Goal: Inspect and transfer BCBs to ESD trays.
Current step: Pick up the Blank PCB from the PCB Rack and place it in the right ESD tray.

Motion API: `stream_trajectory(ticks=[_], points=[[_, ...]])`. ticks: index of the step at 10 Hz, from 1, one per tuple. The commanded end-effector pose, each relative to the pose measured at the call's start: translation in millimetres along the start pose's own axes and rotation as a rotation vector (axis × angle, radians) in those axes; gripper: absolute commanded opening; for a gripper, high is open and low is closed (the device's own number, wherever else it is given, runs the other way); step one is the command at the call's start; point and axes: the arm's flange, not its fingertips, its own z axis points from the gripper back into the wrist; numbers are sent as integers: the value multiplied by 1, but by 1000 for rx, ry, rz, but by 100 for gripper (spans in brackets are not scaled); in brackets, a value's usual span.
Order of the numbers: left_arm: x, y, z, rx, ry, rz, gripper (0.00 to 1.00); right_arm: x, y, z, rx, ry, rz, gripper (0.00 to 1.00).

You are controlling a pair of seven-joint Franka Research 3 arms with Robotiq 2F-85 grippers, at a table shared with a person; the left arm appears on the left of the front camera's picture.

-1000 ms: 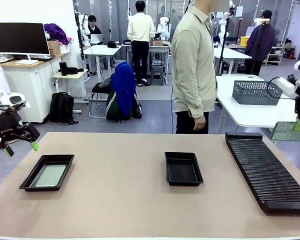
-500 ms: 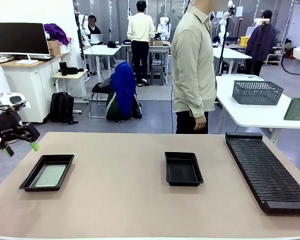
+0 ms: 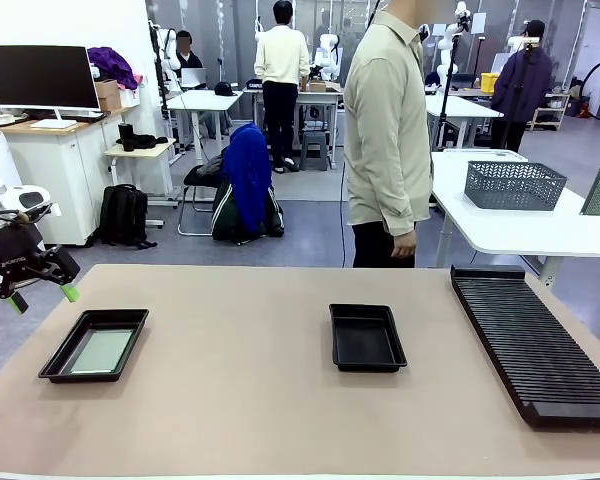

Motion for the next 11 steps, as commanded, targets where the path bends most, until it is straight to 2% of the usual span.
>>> stream_trajectory(ticks=[1,2,11], points=[[1,2,-1,-7,-12,-15,100,0,-4,6,23,-14,-59,2],[1,2,-1,-7,-12,-15,100,0,0,0,0,0,0,2],[1,2,-1,-7,-12,-15,100,0,0,0,0,0,0,2]])
